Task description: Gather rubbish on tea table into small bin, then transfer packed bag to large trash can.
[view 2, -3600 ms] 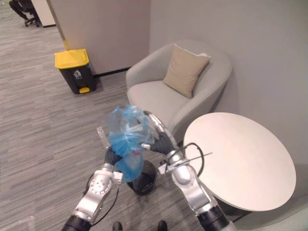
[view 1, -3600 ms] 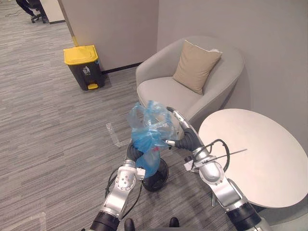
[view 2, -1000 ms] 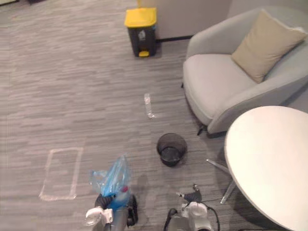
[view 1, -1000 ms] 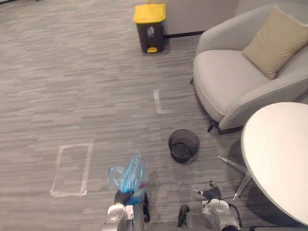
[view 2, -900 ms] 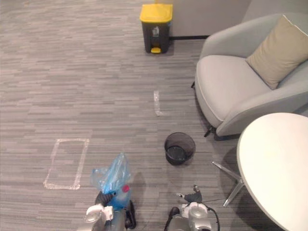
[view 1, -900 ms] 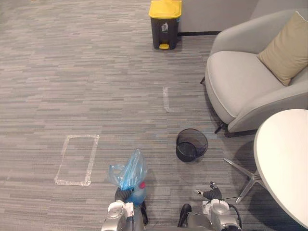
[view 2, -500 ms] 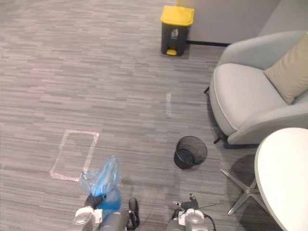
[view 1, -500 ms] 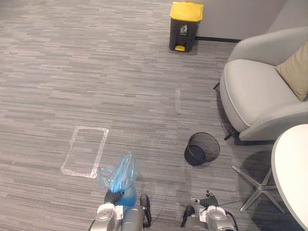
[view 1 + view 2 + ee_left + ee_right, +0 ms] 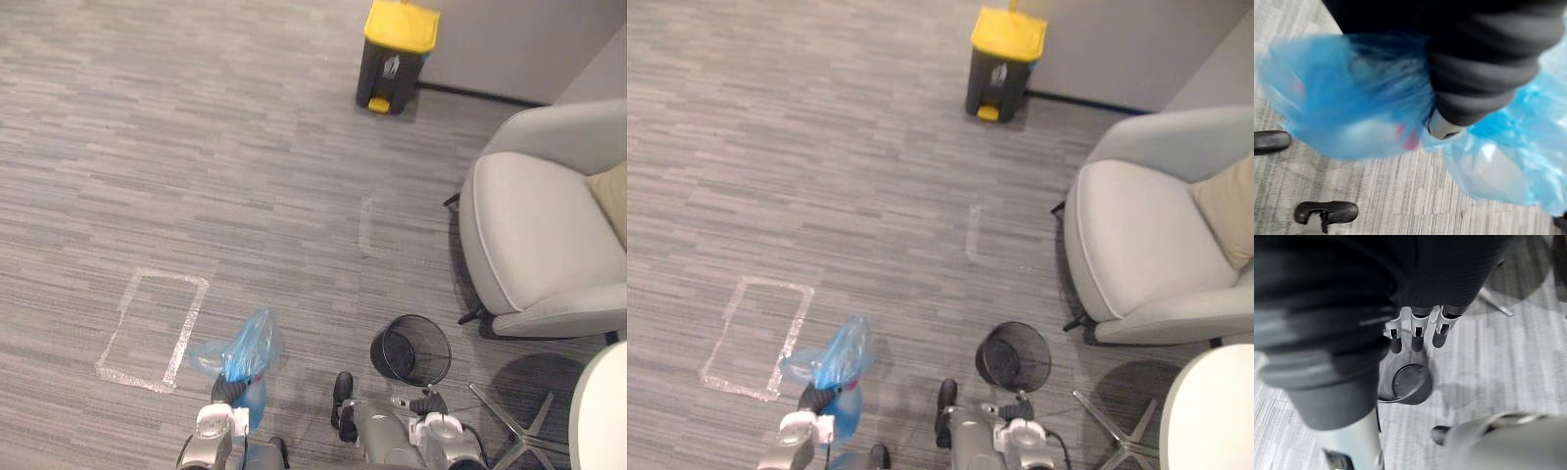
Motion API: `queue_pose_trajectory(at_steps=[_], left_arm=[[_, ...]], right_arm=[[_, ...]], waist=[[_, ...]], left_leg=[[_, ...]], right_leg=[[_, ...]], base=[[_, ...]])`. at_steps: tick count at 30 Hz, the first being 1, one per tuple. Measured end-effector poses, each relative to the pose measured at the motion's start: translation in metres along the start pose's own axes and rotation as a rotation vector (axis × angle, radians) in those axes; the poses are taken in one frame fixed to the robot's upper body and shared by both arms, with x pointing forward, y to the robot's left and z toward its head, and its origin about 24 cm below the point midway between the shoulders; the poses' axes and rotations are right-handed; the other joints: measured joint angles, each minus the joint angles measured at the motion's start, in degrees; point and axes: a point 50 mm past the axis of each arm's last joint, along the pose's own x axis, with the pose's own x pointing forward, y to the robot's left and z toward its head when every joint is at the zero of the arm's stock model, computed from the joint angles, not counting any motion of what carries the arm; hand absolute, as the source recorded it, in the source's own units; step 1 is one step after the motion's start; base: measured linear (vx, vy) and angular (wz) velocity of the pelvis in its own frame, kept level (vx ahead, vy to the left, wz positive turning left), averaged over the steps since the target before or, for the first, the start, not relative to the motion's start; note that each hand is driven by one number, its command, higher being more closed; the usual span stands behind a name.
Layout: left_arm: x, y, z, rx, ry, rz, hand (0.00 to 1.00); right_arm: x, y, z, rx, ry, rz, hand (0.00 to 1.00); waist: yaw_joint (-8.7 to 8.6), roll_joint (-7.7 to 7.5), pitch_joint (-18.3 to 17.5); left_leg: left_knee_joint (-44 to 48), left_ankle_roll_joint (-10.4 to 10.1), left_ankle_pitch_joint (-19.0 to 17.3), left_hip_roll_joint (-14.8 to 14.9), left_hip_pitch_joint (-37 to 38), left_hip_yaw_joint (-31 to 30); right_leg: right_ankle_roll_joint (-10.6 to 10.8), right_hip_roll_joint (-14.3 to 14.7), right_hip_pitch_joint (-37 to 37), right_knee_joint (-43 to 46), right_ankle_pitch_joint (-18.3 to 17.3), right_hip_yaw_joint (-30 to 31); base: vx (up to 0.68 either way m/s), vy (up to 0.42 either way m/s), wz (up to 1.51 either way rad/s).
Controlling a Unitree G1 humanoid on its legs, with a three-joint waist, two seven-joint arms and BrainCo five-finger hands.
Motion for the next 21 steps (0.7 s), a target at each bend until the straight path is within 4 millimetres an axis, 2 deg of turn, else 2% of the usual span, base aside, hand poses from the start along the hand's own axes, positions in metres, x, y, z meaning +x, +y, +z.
queue_pose_trajectory(at_steps=[1, 2, 3, 4, 5, 7, 8, 9, 10, 11, 12, 13, 14, 16, 17, 18, 19, 20, 21], left_arm=[[-0.001, -0.003, -0.001, -0.014, 0.001, -0.004, 1.00], [-0.002, -0.006, 0.000, -0.021, -0.003, -0.012, 1.00], [-0.002, -0.012, 0.003, -0.035, -0.017, -0.026, 1.00], [-0.002, -0.016, 0.006, -0.043, -0.030, -0.035, 1.00], [-0.002, -0.017, 0.008, -0.046, -0.039, -0.038, 1.00], [-0.001, -0.023, 0.015, -0.055, -0.058, -0.051, 1.00], [-0.001, -0.024, 0.015, -0.057, -0.058, -0.053, 1.00], [-0.002, -0.027, 0.014, -0.064, -0.052, -0.060, 1.00], [-0.002, -0.028, 0.010, -0.065, -0.038, -0.060, 1.00], [-0.001, -0.024, 0.010, -0.058, -0.036, -0.051, 1.00], [0.000, -0.022, 0.014, -0.051, -0.047, -0.045, 1.00], [0.001, -0.022, 0.015, -0.050, -0.051, -0.045, 1.00], [0.001, -0.020, 0.014, -0.046, -0.047, -0.041, 1.00], [-0.001, -0.018, 0.009, -0.044, -0.030, -0.035, 1.00], [-0.002, -0.017, 0.004, -0.042, -0.018, -0.034, 1.00], [-0.003, -0.016, 0.002, -0.038, -0.012, -0.033, 1.00], [-0.003, -0.016, 0.001, -0.037, -0.007, -0.031, 1.00], [-0.004, -0.012, -0.003, -0.029, 0.008, -0.022, 1.00], [-0.004, -0.010, -0.005, -0.022, 0.012, -0.020, 1.00]], right_arm=[[-0.001, 0.002, -0.001, -0.003, 0.000, 0.005, 0.00], [-0.002, 0.004, 0.000, -0.003, -0.009, 0.011, 0.00], [-0.003, 0.008, 0.005, 0.010, -0.034, 0.017, 0.00], [-0.002, 0.007, 0.012, 0.020, -0.058, 0.014, 0.00], [-0.002, 0.008, 0.015, 0.025, -0.070, 0.015, 0.00], [-0.002, 0.009, 0.020, 0.058, -0.080, 0.006, 0.00], [-0.002, 0.008, 0.020, 0.061, -0.081, 0.002, 0.00], [-0.002, 0.004, 0.014, 0.061, -0.066, -0.012, 0.00], [-0.003, 0.003, 0.011, 0.060, -0.051, -0.017, 0.00], [-0.004, 0.009, 0.008, 0.061, -0.037, -0.005, 0.00], [-0.005, 0.014, 0.006, 0.066, -0.029, 0.005, 0.00], [-0.006, 0.014, 0.004, 0.066, -0.022, 0.006, 0.00], [-0.006, 0.017, 0.005, 0.066, -0.018, 0.013, 0.00], [-0.005, 0.019, 0.010, 0.071, -0.035, 0.019, 0.00], [-0.005, 0.020, 0.009, 0.071, -0.035, 0.020, 0.00], [-0.006, 0.019, 0.006, 0.068, -0.027, 0.021, 0.00], [-0.007, 0.019, 0.004, 0.067, -0.022, 0.022, 0.00], [-0.008, 0.021, 0.001, 0.060, -0.014, 0.030, 0.00], [-0.009, 0.022, -0.003, 0.057, -0.005, 0.032, 0.00]], waist=[[0.53, 0.07, 0.11], [1.32, 0.07, 0.16], [2.15, -0.18, 0.20], [2.44, -0.54, 0.11], [2.84, -0.62, 0.17], [3.75, -0.49, 0.36], [3.83, -0.38, 0.30], [4.10, 0.77, -0.24], [4.95, 0.41, 0.13], [4.92, -0.97, -0.17], [4.76, -1.91, -0.42], [4.78, -1.94, -0.42], [5.31, -1.98, -0.43], [5.68, -1.73, -0.56], [5.60, -1.26, -0.74], [5.45, -1.34, -0.64], [5.41, -1.44, -0.67], [4.56, -1.36, -0.70], [4.37, -1.29, -0.67]], left_leg=[[8.40, 0.64, 1.54, 1.93, -3.03, 0.65], [15.09, 1.66, 0.53, 3.73, -5.28, 1.99], [21.02, 3.08, -2.16, 5.79, -9.98, 4.07], [20.39, 3.95, -3.18, 6.36, -13.50, 5.27], [18.68, 4.09, -3.61, 6.52, -15.25, 5.75], [4.61, 3.62, -3.42, 5.37, -18.65, 5.98], [0.68, 3.36, -2.45, 4.76, -18.51, 5.76], [-12.96, 2.41, 3.39, 3.18, -17.49, 3.33], [-15.03, 3.78, 10.49, 2.27, -15.72, 3.21], [-16.08, 3.68, 10.43, 0.73, -15.07, 4.08], [-15.45, 4.95, 9.19, -0.77, -14.91, 4.88], [-14.60, 5.27, 8.33, -0.96, -14.92, 5.25], [-11.57, 6.50, 5.89, -1.35, -14.34, 6.60], [-10.97, 7.06, 3.32, -1.59, -11.41, 8.62], [-11.92, 6.99, 1.38, -1.58, -8.60, 9.56], [-13.18, 7.02, -0.09, -1.81, -5.89, 10.29], [-13.55, 7.00, -0.99, -1.92, -4.82, 10.53], [-14.05, 6.85, -2.76, -1.93, -1.99, 10.69], [-14.57, 6.68, -3.16, -1.96, -0.93, 10.85]], right_leg=[[-0.26, 0.58, 2.83, -1.15, -0.73, 0.32], [-0.36, 1.08, 5.14, -1.72, -1.72, 1.09], [-0.53, 1.17, 8.01, -2.53, -2.76, 2.07], [-0.23, 0.75, 9.46, -3.46, -3.02, 3.02], [0.14, 0.51, 10.15, -4.18, -3.26, 3.81], [2.46, -1.07, 12.15, -5.26, -4.68, 5.94], [3.11, -1.32, 12.43, -5.22, -5.14, 6.23], [5.41, -1.59, 13.35, -4.96, -6.84, 7.30], [6.96, -2.13, 14.30, -4.72, -7.92, 8.90], [7.10, -3.59, 14.57, -5.09, -8.02, 9.25], [7.21, -5.23, 14.81, -5.19, -7.92, 8.95], [7.36, -5.62, 15.02, -5.14, -7.84, 9.06], [7.78, -6.82, 16.04, -4.62, -7.68, 10.06], [8.42, -8.04, 15.50, -0.04, -7.88, 11.76], [9.64, -8.68, 12.45, 9.11, -8.52, 12.89], [12.32, -9.79, 7.19, 21.23, -8.06, 13.46], [13.41, -10.07, 4.75, 26.24, -8.00, 13.92], [12.04, -10.05, -1.13, 36.81, -9.55, 13.74], [11.32, -10.03, -2.83, 38.38, -10.28, 13.11]], base=[[0.45, -0.069, -0.09], [0.39, -0.015, -0.32], [0.36, 0.006, -0.42], [0.34, 0.025, -0.45], [0.32, 0.077, -0.52], [0.32, 0.161, -0.49], [0.42, 0.301, -0.33], [0.37, 0.284, -0.45], [0.39, 0.291, -0.37], [0.41, 0.237, -0.15], [0.39, 0.214, 0.11], [0.45, 0.252, -0.06], [0.33, 0.202, -0.38], [0.31, 0.174, -0.54], [0.27, 0.123, -0.46], [0.24, 0.106, -0.41], [0.24, 0.067, -0.30], [0.26, 0.033, -0.18], [0.28, 0.014, -0.11]])
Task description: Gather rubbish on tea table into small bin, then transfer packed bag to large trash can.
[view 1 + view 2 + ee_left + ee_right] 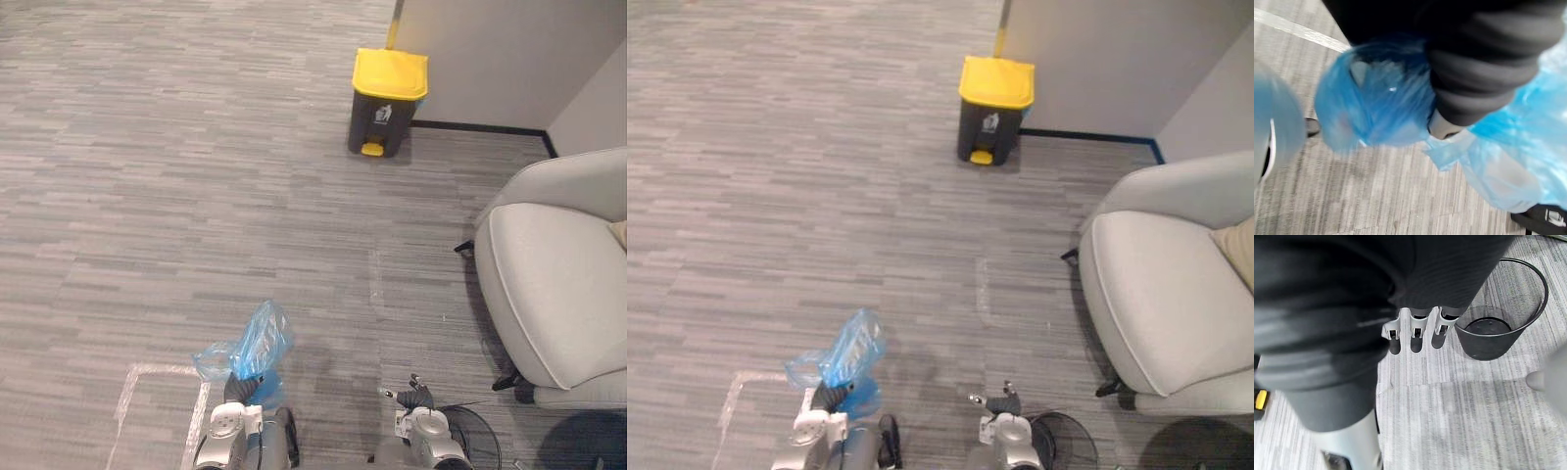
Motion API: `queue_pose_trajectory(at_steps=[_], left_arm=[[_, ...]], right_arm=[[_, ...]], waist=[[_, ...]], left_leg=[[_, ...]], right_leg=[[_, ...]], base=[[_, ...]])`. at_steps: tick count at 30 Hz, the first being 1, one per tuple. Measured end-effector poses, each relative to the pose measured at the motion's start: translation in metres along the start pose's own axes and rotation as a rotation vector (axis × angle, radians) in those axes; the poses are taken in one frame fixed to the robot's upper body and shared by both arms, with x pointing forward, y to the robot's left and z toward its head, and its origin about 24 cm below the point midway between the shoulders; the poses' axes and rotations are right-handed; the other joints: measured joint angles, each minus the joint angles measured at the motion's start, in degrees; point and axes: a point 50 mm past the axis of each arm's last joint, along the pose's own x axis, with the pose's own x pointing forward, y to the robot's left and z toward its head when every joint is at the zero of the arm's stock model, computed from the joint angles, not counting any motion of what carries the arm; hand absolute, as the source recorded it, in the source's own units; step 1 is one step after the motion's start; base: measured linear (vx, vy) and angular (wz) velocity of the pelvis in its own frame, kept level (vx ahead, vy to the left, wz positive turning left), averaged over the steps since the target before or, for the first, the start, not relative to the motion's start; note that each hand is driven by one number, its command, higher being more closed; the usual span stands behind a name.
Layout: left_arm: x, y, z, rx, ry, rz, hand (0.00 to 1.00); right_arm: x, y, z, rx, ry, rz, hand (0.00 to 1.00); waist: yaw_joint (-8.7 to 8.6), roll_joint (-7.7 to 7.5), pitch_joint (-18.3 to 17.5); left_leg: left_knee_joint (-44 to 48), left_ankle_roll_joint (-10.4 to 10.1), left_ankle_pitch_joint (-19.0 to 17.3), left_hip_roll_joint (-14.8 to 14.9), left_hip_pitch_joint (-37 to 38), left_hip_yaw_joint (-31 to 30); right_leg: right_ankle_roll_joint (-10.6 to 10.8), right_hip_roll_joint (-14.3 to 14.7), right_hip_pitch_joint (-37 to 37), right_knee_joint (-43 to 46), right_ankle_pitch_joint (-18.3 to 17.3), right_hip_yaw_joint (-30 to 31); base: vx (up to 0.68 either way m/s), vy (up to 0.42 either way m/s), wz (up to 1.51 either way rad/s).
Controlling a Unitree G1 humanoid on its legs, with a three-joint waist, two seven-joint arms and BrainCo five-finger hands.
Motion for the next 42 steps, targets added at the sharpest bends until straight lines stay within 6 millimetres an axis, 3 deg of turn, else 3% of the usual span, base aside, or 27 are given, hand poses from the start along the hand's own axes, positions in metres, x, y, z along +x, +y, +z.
queue_pose_trajectory(at_steps=[2, 4, 6, 7, 9, 11, 13, 15, 17, 18, 19, 20, 21, 22, 24, 25, 28, 30, 31, 32, 34, 36, 38, 39, 40, 41, 42], left_arm=[[0.001, 0.006, 0.000, 0.017, 0.005, 0.011, 1.00], [0.004, 0.005, 0.003, 0.018, 0.001, 0.009, 1.00], [0.005, 0.011, 0.002, 0.033, 0.010, 0.021, 1.00], [0.005, 0.008, -0.003, 0.034, 0.037, 0.014, 1.00], [0.004, 0.009, -0.007, 0.031, 0.051, 0.018, 1.00], [0.004, 0.005, -0.005, 0.025, 0.046, 0.012, 1.00], [0.003, -0.002, -0.001, -0.014, 0.022, 0.004, 1.00], [0.000, -0.006, -0.001, -0.047, 0.009, 0.000, 1.00], [-0.001, -0.008, 0.000, -0.054, 0.001, -0.005, 1.00], [-0.001, -0.008, 0.003, -0.057, -0.012, -0.008, 1.00], [-0.001, -0.009, 0.003, -0.058, -0.011, -0.010, 1.00], [-0.001, -0.010, 0.004, -0.061, -0.015, -0.013, 1.00], [-0.001, -0.011, 0.003, -0.063, -0.013, -0.017, 1.00], [-0.002, -0.012, 0.001, -0.065, -0.006, -0.021, 1.00], [0.002, -0.007, 0.005, -0.047, -0.011, -0.014, 1.00], [0.003, -0.003, 0.007, -0.035, -0.013, -0.007, 1.00], [0.002, -0.002, -0.002, -0.032, 0.017, -0.005, 1.00], [0.000, -0.002, -0.006, -0.014, 0.027, -0.009, 1.00], [0.000, 0.001, -0.006, -0.010, 0.029, 0.001, 1.00], [0.000, 0.002, -0.007, -0.009, 0.032, 0.006, 1.00], [-0.001, 0.005, -0.009, -0.004, 0.045, 0.021, 1.00], [0.001, 0.005, -0.006, -0.005, 0.038, 0.022, 1.00], [0.002, 0.006, -0.005, 0.000, 0.042, 0.024, 1.00], [0.002, 0.012, -0.008, 0.018, 0.052, 0.032, 1.00], [0.002, 0.014, -0.009, 0.024, 0.057, 0.036, 1.00], [0.002, 0.007, -0.016, 0.023, 0.090, 0.023, 1.00], [0.001, 0.006, -0.019, 0.022, 0.103, 0.021, 1.00]], right_arm=[[0.000, 0.001, 0.002, -0.004, -0.004, 0.004, 0.00], [0.002, -0.001, 0.002, -0.012, -0.001, 0.000, 0.00], [0.003, -0.003, -0.001, -0.027, 0.020, -0.002, 0.00], [0.006, -0.012, 0.000, -0.043, 0.021, -0.022, 0.00], [0.009, -0.016, 0.009, -0.045, 0.006, -0.032, 0.00], [0.009, -0.022, 0.003, -0.028, 0.025, -0.049, 0.00], [0.004, -0.017, -0.006, -0.037, 0.043, -0.034, 0.00], [0.003, -0.011, -0.004, -0.026, 0.023, -0.020, 0.00], [0.003, -0.009, -0.001, -0.022, 0.017, -0.015, 0.00], [0.003, -0.002, 0.002, -0.011, 0.009, 0.000, 0.00], [0.003, -0.002, 0.004, -0.006, 0.004, -0.001, 0.00], [0.002, -0.005, 0.002, 0.015, 0.005, -0.016, 0.00], [0.002, -0.008, 0.002, 0.022, 0.008, -0.026, 0.00], [0.003, -0.011, 0.001, 0.026, 0.011, -0.035, 0.00], [0.002, -0.005, -0.004, 0.026, 0.036, -0.022, 0.00], [0.003, -0.005, -0.004, 0.023, 0.043, -0.020, 0.00], [0.003, -0.004, -0.001, 0.020, 0.031, -0.015, 0.00], [0.002, -0.003, -0.003, 0.016, 0.036, -0.010, 0.00], [0.001, -0.003, -0.007, 0.016, 0.044, -0.007, 0.00], [0.000, -0.002, -0.008, 0.016, 0.048, -0.006, 0.00], [0.001, -0.003, 0.001, 0.005, -0.005, -0.002, 0.00], [0.002, -0.002, 0.006, -0.001, -0.020, 0.003, 0.00], [0.003, -0.001, 0.009, -0.004, -0.027, 0.007, 0.00], [0.002, 0.000, 0.004, -0.014, -0.010, 0.011, 0.00], [0.002, -0.001, 0.002, -0.017, -0.001, 0.010, 0.00], [0.005, -0.010, 0.006, -0.035, -0.007, -0.010, 0.00], [0.008, -0.016, 0.010, -0.048, -0.016, -0.024, 0.00]], waist=[[-1.10, -0.79, -0.12], [-1.53, -0.59, 0.00], [-2.39, -1.31, -0.22], [-3.00, 0.10, -0.49], [-2.69, 1.17, -0.38], [-3.00, 1.88, -0.28], [-2.52, 2.23, 0.20], [-1.81, 1.92, 0.41], [-1.24, 1.55, 0.62], [0.20, 1.17, 0.84], [0.30, 1.15, 0.85], [0.53, 1.01, 0.93], [0.56, 1.58, 0.96], [0.58, 1.95, 0.88], [0.33, -1.28, -0.43], [0.64, -1.42, -0.52], [1.25, -1.22, -0.57], [0.36, -0.83, -0.50], [0.17, -0.43, -0.24], [0.10, -0.29, -0.16], [-0.41, 0.61, 0.39], [-0.89, 1.55, 0.95], [-1.17, 1.20, 0.74], [-2.35, -0.33, 0.11], [-2.57, -0.99, -0.07], [-2.65, 1.08, -0.20], [-2.60, 2.17, 0.03]], left_leg=[[-2.94, -0.32, -0.76, -0.35, 4.31, 0.25], [-5.30, -1.30, -1.35, 0.41, 7.34, 0.25], [-9.05, -4.13, -1.43, -0.21, 11.08, -0.24], [-10.58, -4.85, -1.36, 0.72, 13.60, -2.00], [-9.64, -5.75, 0.26, 1.37, 13.47, -4.68], [-3.20, -6.67, 1.16, 2.72, 12.81, -6.96], [22.61, -6.09, 6.05, 7.17, 4.27, -8.64], [35.81, -4.57, 1.96, 9.65, -3.24, -7.63], [36.99, -3.98, 0.70, 9.73, -6.94, -6.89], [32.10, -3.13, -0.45, 9.31, -12.57, -6.18], [29.05, -3.20, -0.47, 9.05, -13.67, -6.02], [18.39, -3.15, 0.36, 7.50, -14.71, -5.84], [8.63, -3.46, 3.19, 5.91, -14.77, -6.84], [3.06, -4.32, 9.51, 4.81, -14.14, -8.16], [-0.11, -2.50, 9.91, 0.21, -11.75, -6.25], [2.90, -1.00, 7.30, -0.57, -12.04, -6.05], [4.59, 0.45, 2.31, -1.47, -8.39, -2.55], [1.64, 1.47, 0.99, -2.61, -3.58, -1.54], [0.61, 1.46, -0.32, -2.65, -0.51, -1.48], [0.31, 1.52, -0.52, -2.64, 0.53, -1.45], [-4.35, 1.50, -0.75, -2.26, 7.99, -0.78], [-7.04, 1.48, -0.74, -1.10, 11.75, -0.36], [-8.79, 1.36, -0.79, -0.38, 13.80, -0.79], [-9.99, 0.22, -1.10, -1.61, 14.65, -2.56], [-10.42, -0.37, -1.27, -2.25, 15.09, -3.74], [-11.12, -1.92, -1.39, -0.08, 16.45, -6.23], [-9.64, -3.38, -0.51, 1.25, 16.37, -8.18]], right_leg=[[-2.74, 0.14, -5.32, -2.23, -2.45, -5.48], [-4.73, 2.06, -7.88, -12.13, -1.27, -9.44], [-7.08, 4.73, -8.06, -29.86, 10.19, -10.68], [-9.98, 6.39, -7.14, -29.48, 11.92, -10.63], [-11.39, 6.52, -8.20, -24.88, 7.47, -10.61], [-11.63, 6.70, -5.45, -23.79, 4.15, -11.98], [-11.92, 8.68, 4.27, -29.67, 2.98, -12.69], [-12.07, 9.33, 9.66, -33.02, 1.53, -11.24], [-11.49, 9.15, 11.76, -34.34, 0.98, -10.16], [-10.02, 8.51, 14.71, -36.28, 0.05, -8.20], [-9.75, 8.25, 15.51, -36.57, -0.09, -7.90], [-8.01, 7.11, 16.94, -37.04, -1.14, -7.15], [-6.32, 6.35, 18.08, -37.07, -2.34, -6.62], [-5.09, 5.92, 18.73, -37.09, -3.35, -5.92], [-4.41, 3.53, 19.31, -39.80, -1.89, -1.63], [-4.05, 2.53, 19.75, -39.55, -1.14, -1.13], [-2.29, 0.02, 16.99, -28.44, -1.96, 2.45], [3.40, -1.50, 8.65, -8.96, 1.48, 3.63], [2.24, -1.06, 4.06, 1.55, 0.70, 3.88], [1.60, -0.90, 2.82, 4.04, 0.24, 3.73], [-2.45, 0.03, -3.94, 8.32, -2.38, -0.97], [-4.09, 1.25, -7.15, 0.91, -3.67, -5.69], [-4.57, 3.34, -9.75, -12.82, -1.09, -7.29], [-4.41, 4.27, -9.00, -25.36, 5.32, -6.23], [-5.83, 4.31, -9.10, -26.64, 10.16, -5.42], [-8.39, 6.33, -8.58, -25.15, 10.28, -5.35], [-8.99, 6.94, -8.38, -24.00, 7.87, -5.81]], base=[[0.34, -0.059, 0.03], [0.48, -0.141, 0.11], [0.47, -0.136, 0.17], [0.43, -0.099, 0.06], [0.58, -0.173, -0.06], [0.51, -0.177, 0.22], [0.59, -0.127, 0.11], [0.38, 0.017, -0.29], [0.36, 0.079, -0.43], [0.37, 0.130, -0.53], [0.41, 0.191, -0.57], [0.45, 0.258, -0.25], [0.45, 0.291, -0.25], [0.44, 0.312, -0.22], [0.51, 0.265, -0.06], [0.54, 0.247, -0.01], [0.36, 0.188, -0.37], [0.46, 0.178, -0.28], [0.37, 0.102, -0.13], [0.36, 0.044, -0.19], [0.37, -0.013, -0.16], [0.37, -0.087, 0.01], [0.45, -0.196, 0.26], [0.24, -0.129, 0.46], [0.41, -0.206, 0.32], [0.41, -0.207, -0.05], [0.49, -0.252, -0.14]])
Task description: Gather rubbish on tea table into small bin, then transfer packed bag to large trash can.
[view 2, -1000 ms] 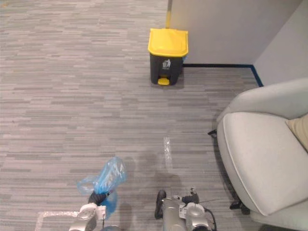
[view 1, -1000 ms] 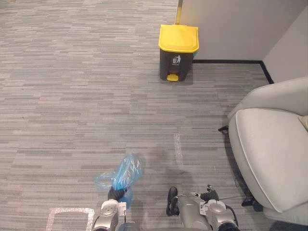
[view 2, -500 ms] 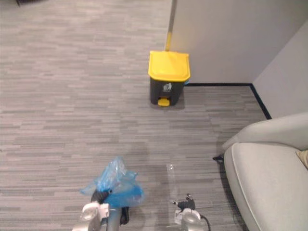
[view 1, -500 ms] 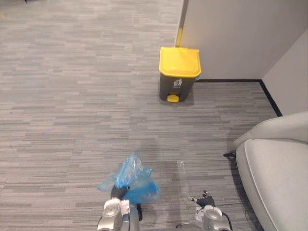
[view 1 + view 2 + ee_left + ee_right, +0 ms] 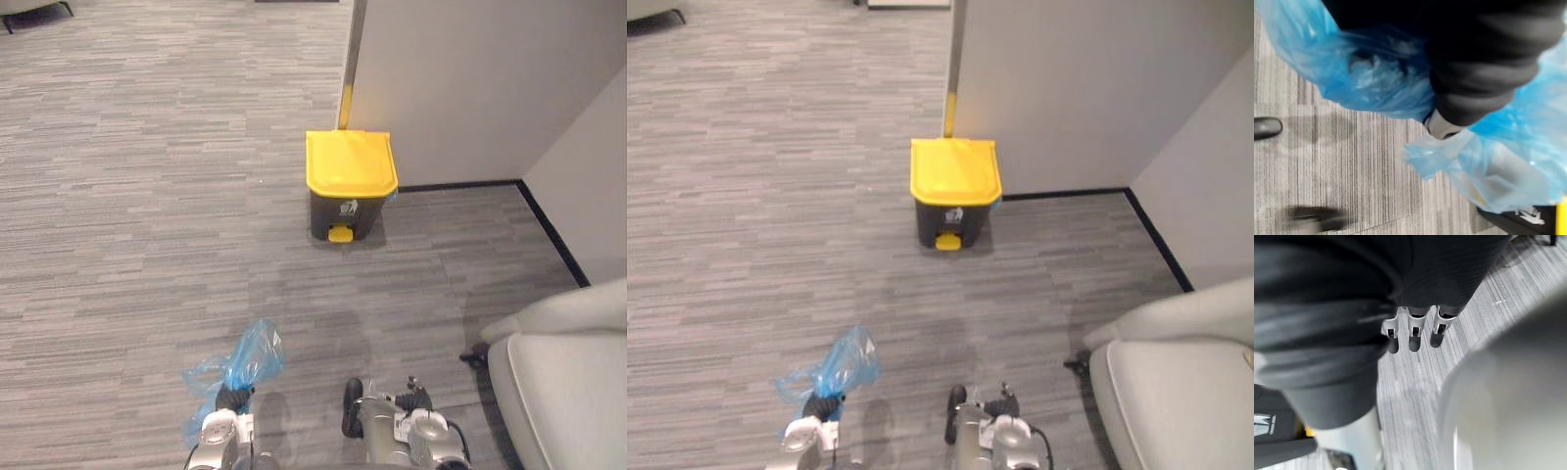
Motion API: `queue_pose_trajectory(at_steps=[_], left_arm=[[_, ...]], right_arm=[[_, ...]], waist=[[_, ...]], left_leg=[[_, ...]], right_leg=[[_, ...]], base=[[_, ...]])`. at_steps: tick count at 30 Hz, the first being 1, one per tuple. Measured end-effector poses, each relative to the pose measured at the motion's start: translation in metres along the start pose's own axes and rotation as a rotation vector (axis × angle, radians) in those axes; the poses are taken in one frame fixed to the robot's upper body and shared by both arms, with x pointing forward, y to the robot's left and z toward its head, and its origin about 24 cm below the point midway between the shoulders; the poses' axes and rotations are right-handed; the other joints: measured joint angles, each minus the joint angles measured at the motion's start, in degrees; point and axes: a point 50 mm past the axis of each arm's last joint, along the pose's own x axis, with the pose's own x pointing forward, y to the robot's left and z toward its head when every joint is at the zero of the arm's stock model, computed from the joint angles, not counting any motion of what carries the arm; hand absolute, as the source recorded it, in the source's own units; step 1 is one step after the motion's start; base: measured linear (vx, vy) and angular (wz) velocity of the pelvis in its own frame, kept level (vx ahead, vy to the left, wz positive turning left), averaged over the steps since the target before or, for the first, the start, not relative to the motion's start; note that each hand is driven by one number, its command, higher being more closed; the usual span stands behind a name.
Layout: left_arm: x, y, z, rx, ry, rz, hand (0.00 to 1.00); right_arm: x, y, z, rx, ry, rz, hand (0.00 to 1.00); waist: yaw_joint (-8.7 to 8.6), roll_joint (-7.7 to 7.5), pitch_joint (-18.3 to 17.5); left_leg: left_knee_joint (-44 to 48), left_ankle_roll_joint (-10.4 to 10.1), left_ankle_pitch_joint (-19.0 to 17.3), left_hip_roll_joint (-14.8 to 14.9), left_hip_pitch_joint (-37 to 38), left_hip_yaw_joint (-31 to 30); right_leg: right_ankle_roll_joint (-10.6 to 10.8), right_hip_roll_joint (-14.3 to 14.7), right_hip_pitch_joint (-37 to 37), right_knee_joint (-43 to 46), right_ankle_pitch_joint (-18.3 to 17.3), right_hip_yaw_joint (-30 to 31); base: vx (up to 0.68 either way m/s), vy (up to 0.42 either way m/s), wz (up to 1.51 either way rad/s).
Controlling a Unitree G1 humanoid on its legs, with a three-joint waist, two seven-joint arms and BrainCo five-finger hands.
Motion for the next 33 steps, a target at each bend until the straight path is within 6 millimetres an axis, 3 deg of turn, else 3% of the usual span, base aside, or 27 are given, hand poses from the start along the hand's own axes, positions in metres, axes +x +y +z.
queue_pose_trajectory(at_steps=[2, 3, 4, 7, 9, 11, 12, 13, 14, 15, 16, 18, 20, 22, 23, 25, 27, 29, 30, 31, 32, 33], left_arm=[[-0.001, -0.003, -0.002, -0.009, 0.009, -0.003, 1.00], [0.000, -0.004, 0.000, -0.019, 0.002, -0.003, 1.00], [-0.001, -0.010, 0.003, -0.039, -0.008, -0.016, 1.00], [-0.005, -0.022, 0.003, -0.069, -0.028, -0.055, 1.00], [-0.006, -0.027, 0.004, -0.080, -0.033, -0.072, 1.00], [-0.005, -0.029, 0.010, -0.082, -0.052, -0.080, 1.00], [-0.004, -0.030, 0.014, -0.080, -0.061, -0.084, 1.00], [-0.004, -0.030, 0.013, -0.080, -0.061, -0.086, 1.00], [-0.004, -0.030, 0.013, -0.079, -0.061, -0.085, 1.00], [-0.004, -0.024, 0.011, -0.063, -0.055, -0.072, 1.00], [-0.002, -0.019, 0.011, -0.051, -0.051, -0.059, 1.00], [-0.002, -0.016, 0.008, -0.044, -0.038, -0.054, 1.00], [-0.002, -0.015, 0.006, -0.031, -0.033, -0.053, 1.00], [-0.004, -0.012, 0.002, 0.002, -0.024, -0.056, 1.00], [-0.003, -0.009, 0.002, 0.009, -0.024, -0.045, 1.00], [-0.003, -0.003, 0.002, 0.016, -0.026, -0.030, 1.00], [-0.002, -0.002, 0.003, 0.011, -0.027, -0.025, 1.00], [-0.001, -0.001, 0.003, 0.013, -0.022, -0.019, 1.00], [-0.001, -0.001, 0.002, 0.015, -0.014, -0.019, 1.00], [-0.001, 0.002, -0.003, 0.023, 0.004, -0.014, 1.00], [0.000, -0.002, -0.003, 0.018, 0.016, -0.021, 1.00], [-0.001, -0.004, -0.006, 0.015, 0.026, -0.025, 1.00]], right_arm=[[-0.001, -0.005, -0.008, 0.008, 0.031, -0.016, 0.00], [-0.003, -0.006, -0.013, 0.011, 0.044, -0.020, 0.00], [-0.004, -0.005, -0.016, 0.005, 0.048, -0.014, 0.00], [-0.007, 0.004, -0.019, 0.018, 0.057, 0.007, 0.00], [-0.008, 0.007, -0.019, 0.030, 0.056, 0.012, 0.00], [-0.008, 0.008, -0.015, 0.058, 0.045, 0.006, 0.00], [-0.008, 0.007, -0.018, 0.063, 0.052, -0.001, 0.00], [-0.008, 0.002, -0.021, 0.057, 0.060, -0.013, 0.00], [-0.008, 0.000, -0.022, 0.051, 0.066, -0.018, 0.00], [-0.009, 0.006, -0.026, 0.044, 0.088, -0.001, 0.00], [-0.010, 0.009, -0.029, 0.049, 0.096, 0.005, 0.00], [-0.011, 0.011, -0.030, 0.051, 0.099, 0.011, 0.00], [-0.012, 0.012, -0.031, 0.051, 0.102, 0.016, 0.00], [-0.012, 0.014, -0.030, 0.051, 0.093, 0.024, 0.00], [-0.012, 0.014, -0.028, 0.045, 0.087, 0.028, 0.00], [-0.011, 0.014, -0.024, 0.043, 0.076, 0.029, 0.00], [-0.009, 0.013, -0.020, 0.040, 0.060, 0.026, 0.00], [-0.007, 0.014, -0.015, 0.039, 0.048, 0.028, 0.00], [-0.007, 0.014, -0.014, 0.038, 0.046, 0.028, 0.00], [-0.008, 0.012, -0.019, 0.023, 0.061, 0.025, 0.00], [-0.005, 0.005, -0.016, 0.012, 0.054, 0.009, 0.00], [-0.004, 0.003, -0.014, -0.002, 0.051, 0.005, 0.00]], waist=[[-0.21, 0.62, -0.07], [-0.21, 0.64, 0.01], [-0.12, 0.62, 0.22], [0.95, 0.01, 0.21], [1.82, -0.38, -0.04], [2.48, -0.60, 0.13], [2.74, -0.66, 0.15], [2.85, -0.28, -0.07], [3.20, -0.11, -0.22], [3.69, -1.43, -0.75], [3.10, -2.61, -1.45], [3.32, -2.91, -1.56], [3.28, -2.70, -1.52], [2.75, -2.89, -1.71], [2.29, -2.80, -1.66], [2.32, -2.48, -1.43], [2.12, -1.72, -1.24], [1.42, -1.59, -1.22], [0.92, -1.81, -1.18], [-0.22, -3.68, -1.36], [-0.26, -2.28, -0.66], [0.31, -0.85, -0.91]], left_leg=[[6.43, -1.36, 0.81, 1.05, -1.86, -1.73], [13.94, -2.80, 1.78, 2.28, -4.66, -2.42], [29.75, -3.74, 4.21, 5.34, -10.46, -2.76], [39.88, -2.06, 0.12, 8.68, -18.41, 0.85], [33.43, -1.33, -0.85, 8.31, -21.92, 3.32], [22.60, -0.91, -0.10, 5.82, -26.07, 3.34], [14.28, -0.97, 2.88, 3.75, -26.56, 2.71], [8.30, -1.15, 8.31, 2.44, -26.28, 1.14], [7.74, -1.07, 10.96, 2.11, -25.80, 0.61], [6.74, 0.34, 11.41, -0.29, -24.67, 1.19], [7.71, 1.24, 9.44, -1.59, -24.94, 2.13], [9.75, 2.44, 6.31, -2.48, -23.88, 3.77], [8.73, 2.96, 4.44, -3.12, -20.38, 5.21], [7.27, 3.70, 2.95, -4.12, -16.02, 6.32], [6.66, 4.00, 2.20, -4.44, -13.43, 6.56], [3.89, 4.08, 2.11, -3.87, -7.79, 6.28], [1.83, 4.06, 2.12, -2.49, -4.50, 6.24], [0.40, 4.04, 2.13, -1.60, -2.62, 5.56], [-0.18, 3.98, 2.11, -1.62, -1.94, 5.14], [-1.78, 2.26, 1.86, -3.41, 0.29, 3.56], [-2.10, 1.81, 1.62, -2.40, 1.38, 2.31], [-2.10, 1.61, 1.83, -1.29, 1.37, 1.47]], right_leg=[[-0.76, 0.44, 1.66, 0.69, -2.60, -1.30], [-0.85, 0.81, 3.87, -0.19, -3.56, -2.11], [-1.69, 1.61, 9.23, -3.23, -4.59, -3.06], [-2.65, 2.67, 16.68, -7.69, -6.00, -3.14], [-2.44, 2.43, 19.17, -10.10, -5.90, -2.62], [-1.08, 1.33, 21.74, -12.71, -6.15, -2.32], [0.50, 0.41, 23.18, -13.61, -6.72, -2.11], [1.76, 0.22, 23.37, -13.78, -7.49, -1.41], [2.28, 0.15, 23.57, -13.75, -7.82, -0.75], [3.61, -1.33, 25.21, -14.93, -8.27, 1.04], [4.74, -3.09, 25.27, -15.32, -8.50, 1.18], [5.45, -4.76, 24.80, -11.92, -8.81, 3.08], [6.13, -5.87, 21.39, -1.57, -8.91, 5.34], [8.95, -7.61, 14.52, 15.75, -7.14, 7.23], [8.23, -8.19, 11.03, 24.02, -7.62, 6.67], [5.39, -6.80, 7.11, 28.04, -10.59, 2.87], [3.26, -4.15, 4.54, 22.56, -12.01, -0.47], [2.74, -1.87, 2.42, 11.37, -10.49, -2.05], [2.68, -1.39, 1.93, 5.99, -8.28, -2.07], [-0.02, -0.88, 3.47, -6.66, 5.51, -0.84], [-2.38, 0.28, 4.48, -6.44, 4.92, -0.94], [-2.35, 1.45, 4.76, -6.62, 4.61, -0.61]], base=[[0.40, -0.217, 0.17], [0.48, -0.247, 0.43], [0.39, -0.179, 0.28], [0.34, -0.068, -0.01], [0.28, 0.011, -0.15], [0.36, 0.143, -0.07], [0.41, 0.252, -0.05], [0.23, 0.168, -0.16], [0.27, 0.196, -0.25], [0.39, 0.219, -0.19], [0.39, 0.219, -0.17], [0.42, 0.234, -0.31], [0.32, 0.196, -0.37], [0.34, 0.156, -0.11], [0.36, 0.100, 0.01], [0.42, 0.011, 0.03], [0.42, -0.067, 0.07], [0.42, -0.135, 0.24], [0.50, -0.200, 0.48], [0.44, -0.173, 0.36], [0.44, -0.163, 0.12], [0.32, -0.121, -0.25]])
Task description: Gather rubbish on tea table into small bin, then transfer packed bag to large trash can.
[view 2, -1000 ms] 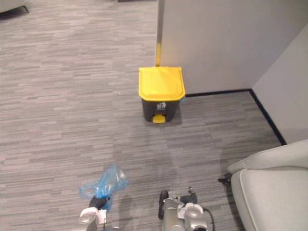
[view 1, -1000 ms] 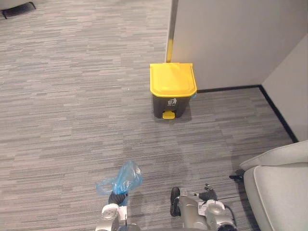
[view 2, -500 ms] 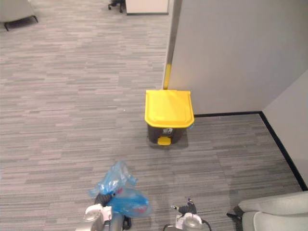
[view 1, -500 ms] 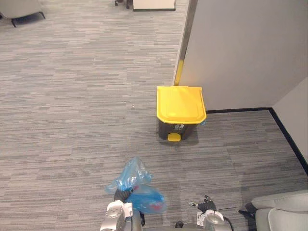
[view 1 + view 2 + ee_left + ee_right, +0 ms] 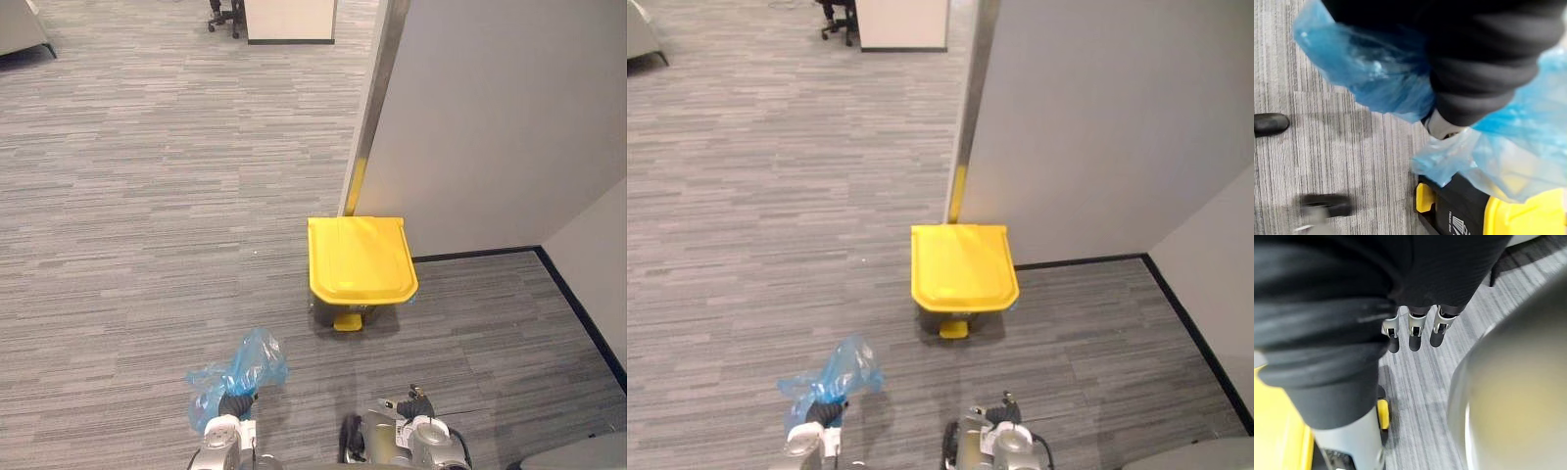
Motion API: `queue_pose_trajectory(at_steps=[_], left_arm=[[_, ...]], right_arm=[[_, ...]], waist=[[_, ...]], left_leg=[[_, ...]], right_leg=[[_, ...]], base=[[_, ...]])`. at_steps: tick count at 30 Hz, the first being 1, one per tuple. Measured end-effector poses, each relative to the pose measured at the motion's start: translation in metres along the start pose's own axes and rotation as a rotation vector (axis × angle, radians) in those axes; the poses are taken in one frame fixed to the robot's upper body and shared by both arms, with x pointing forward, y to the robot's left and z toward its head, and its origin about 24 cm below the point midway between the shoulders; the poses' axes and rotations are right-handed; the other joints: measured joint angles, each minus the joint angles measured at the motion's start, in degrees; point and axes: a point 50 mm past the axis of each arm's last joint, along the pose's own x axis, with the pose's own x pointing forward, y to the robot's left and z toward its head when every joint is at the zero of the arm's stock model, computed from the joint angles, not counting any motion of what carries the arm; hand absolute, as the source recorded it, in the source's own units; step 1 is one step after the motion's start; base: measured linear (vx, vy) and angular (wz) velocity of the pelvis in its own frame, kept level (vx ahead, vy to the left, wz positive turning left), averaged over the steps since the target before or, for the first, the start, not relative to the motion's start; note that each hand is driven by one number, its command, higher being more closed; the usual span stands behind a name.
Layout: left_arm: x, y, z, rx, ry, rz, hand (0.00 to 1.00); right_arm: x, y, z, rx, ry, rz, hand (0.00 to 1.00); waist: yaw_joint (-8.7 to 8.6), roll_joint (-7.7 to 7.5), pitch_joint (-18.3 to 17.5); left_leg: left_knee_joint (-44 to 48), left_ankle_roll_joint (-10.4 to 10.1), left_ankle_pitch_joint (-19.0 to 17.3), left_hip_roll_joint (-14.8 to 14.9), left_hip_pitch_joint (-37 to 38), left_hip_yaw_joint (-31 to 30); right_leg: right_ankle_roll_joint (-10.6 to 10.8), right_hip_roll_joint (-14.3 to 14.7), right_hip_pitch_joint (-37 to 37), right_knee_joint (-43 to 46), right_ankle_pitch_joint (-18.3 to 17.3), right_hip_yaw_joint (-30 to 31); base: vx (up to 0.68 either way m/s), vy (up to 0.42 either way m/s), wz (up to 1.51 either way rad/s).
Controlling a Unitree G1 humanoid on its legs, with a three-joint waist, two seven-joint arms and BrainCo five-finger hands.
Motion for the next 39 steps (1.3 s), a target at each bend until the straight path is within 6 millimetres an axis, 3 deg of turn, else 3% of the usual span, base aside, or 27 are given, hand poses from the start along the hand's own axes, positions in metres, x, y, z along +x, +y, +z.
queue_pose_trajectory(at_steps=[3, 5, 6, 7, 9, 11, 12, 13, 14, 15, 18, 23, 28, 32, 36, 38, 39], left_arm=[[0.000, -0.003, 0.001, -0.006, -0.001, -0.007, 1.00], [0.001, -0.009, 0.005, -0.027, -0.013, -0.020, 1.00], [0.000, -0.015, 0.007, -0.043, -0.019, -0.034, 1.00], [-0.001, -0.021, 0.008, -0.052, -0.029, -0.051, 1.00], [-0.003, -0.026, 0.009, -0.066, -0.037, -0.062, 1.00], [-0.004, -0.027, 0.009, -0.070, -0.042, -0.063, 1.00], [-0.003, -0.026, 0.011, -0.074, -0.048, -0.060, 1.00], [-0.003, -0.027, 0.012, -0.073, -0.051, -0.062, 1.00], [-0.003, -0.027, 0.012, -0.074, -0.050, -0.063, 1.00], [-0.003, -0.026, 0.010, -0.070, -0.041, -0.058, 1.00], [-0.002, -0.015, 0.005, -0.046, -0.025, -0.034, 1.00], [-0.001, 0.002, -0.004, 0.005, 0.009, 0.001, 1.00], [-0.002, 0.020, -0.010, 0.055, 0.025, 0.033, 1.00], [-0.004, 0.022, -0.018, 0.057, 0.052, 0.039, 1.00], [-0.005, 0.019, -0.021, 0.050, 0.062, 0.029, 1.00], [-0.003, 0.017, -0.016, 0.047, 0.049, 0.022, 1.00], [-0.003, 0.016, -0.015, 0.044, 0.047, 0.024, 1.00]], right_arm=[[0.001, -0.007, -0.005, -0.001, 0.023, -0.022, 0.00], [0.000, -0.011, -0.012, 0.009, 0.044, -0.034, 0.00], [-0.002, -0.011, -0.016, 0.004, 0.053, -0.033, 0.00], [-0.003, -0.009, -0.018, -0.005, 0.052, -0.025, 0.00], [-0.004, -0.005, -0.019, 0.002, 0.055, -0.014, 0.00], [-0.004, -0.003, -0.016, 0.011, 0.043, -0.013, 0.00], [-0.004, -0.002, -0.014, 0.023, 0.036, -0.014, 0.00], [-0.003, -0.007, -0.013, 0.029, 0.034, -0.029, 0.00], [-0.003, -0.009, -0.014, 0.030, 0.035, -0.035, 0.00], [-0.004, -0.008, -0.017, 0.031, 0.051, -0.034, 0.00], [-0.007, -0.005, -0.027, 0.034, 0.080, -0.024, 0.00], [-0.007, -0.004, -0.030, 0.027, 0.095, -0.021, 0.00], [-0.006, -0.004, -0.032, 0.014, 0.115, -0.016, 0.00], [-0.004, -0.006, -0.028, -0.003, 0.101, -0.018, 0.00], [-0.001, -0.006, -0.018, -0.008, 0.075, -0.016, 0.00], [-0.001, -0.005, -0.018, -0.006, 0.074, -0.011, 0.00], [-0.001, -0.005, -0.017, -0.009, 0.068, -0.013, 0.00]], waist=[[-0.59, 1.18, 0.09], [-0.49, 1.15, 0.14], [-0.24, 0.92, 0.19], [-0.02, 0.76, 0.29], [0.79, 0.56, 0.18], [1.57, 0.44, 0.19], [2.03, 0.40, 0.17], [2.15, 0.78, -0.05], [2.16, 1.42, -0.43], [2.44, 1.13, -0.94], [2.21, -0.86, -2.30], [1.95, -1.12, -2.61], [1.94, -1.27, -2.70], [2.07, -1.41, -2.74], [2.15, -1.57, -1.70], [1.95, -0.84, 0.40], [1.88, -1.49, 0.61]], left_leg=[[3.01, -2.11, 1.55, 2.02, -0.38, -2.81], [11.10, -2.64, 1.83, 4.16, -1.91, -3.04], [21.61, -4.72, 3.27, 5.86, -5.55, -2.90], [32.00, -4.64, 1.16, 7.98, -10.45, -2.14], [36.48, -3.50, -2.16, 9.58, -14.88, 1.15], [32.32, -3.06, -3.60, 9.22, -18.25, 2.47], [25.56, -2.92, -3.55, 8.35, -19.90, 2.55], [15.63, -2.89, 0.08, 6.83, -20.31, 1.22], [11.54, -2.95, 3.55, 6.36, -20.38, 0.55], [9.12, -3.28, 7.44, 4.98, -19.46, 0.06], [2.72, -1.66, 8.59, 0.92, -15.51, 2.31], [-3.11, -0.20, 9.97, -2.35, -12.37, 3.71], [-4.82, -0.10, 10.21, -3.11, -11.48, 3.67], [-5.14, -0.03, 10.05, -3.24, -11.42, 3.74], [-4.10, 1.66, 7.73, -3.22, -11.07, 4.32], [-3.71, 2.12, 6.11, -2.47, -8.46, 3.66], [-1.73, 2.53, 4.04, -1.96, -7.84, 3.30]], right_leg=[[-1.37, 1.62, 0.87, 1.61, -4.30, -1.33], [-2.05, 2.67, 4.96, -0.39, -5.58, -2.45], [-2.44, 3.17, 8.63, -3.04, -6.02, -2.69], [-3.25, 3.45, 11.25, -4.95, -6.76, -2.64], [-3.27, 3.44, 14.12, -6.63, -6.83, -2.34], [-2.95, 3.02, 15.94, -7.81, -6.62, -1.14], [-2.20, 2.34, 16.41, -8.00, -6.71, -0.25], [-0.26, 1.79, 16.56, -7.92, -7.05, 0.52], [0.39, 1.93, 16.54, -7.91, -7.11, 0.87], [2.25, 1.54, 16.64, -8.18, -7.18, 2.63], [4.67, -2.13, 17.68, -10.20, -7.35, 4.33], [6.58, -4.29, 18.73, -13.20, -6.46, 5.71], [6.99, -4.33, 19.42, -14.54, -6.13, 5.93], [6.97, -4.34, 18.47, -14.15, -6.12, 7.06], [8.71, -4.71, 12.00, -1.18, -7.84, 8.94], [8.60, -4.76, 8.60, 8.33, -8.66, 7.24], [8.25, -4.76, 6.93, 9.50, -10.11, 5.67]], base=[[0.36, -0.164, -0.01], [0.40, -0.155, 0.28], [0.27, -0.054, 0.22], [0.25, -0.035, 0.16], [0.21, 0.016, -0.20], [0.20, 0.075, -0.36], [0.18, 0.155, -0.34], [0.17, 0.182, -0.31], [0.16, 0.206, -0.36], [0.13, 0.157, -0.24], [0.19, 0.214, -0.15], [0.10, 0.116, -0.12], [0.06, 0.029, -0.01], [0.02, 0.013, -0.17], [-0.02, 0.045, -0.32], [-0.05, 0.052, -0.18], [-0.03, 0.060, -0.17]])
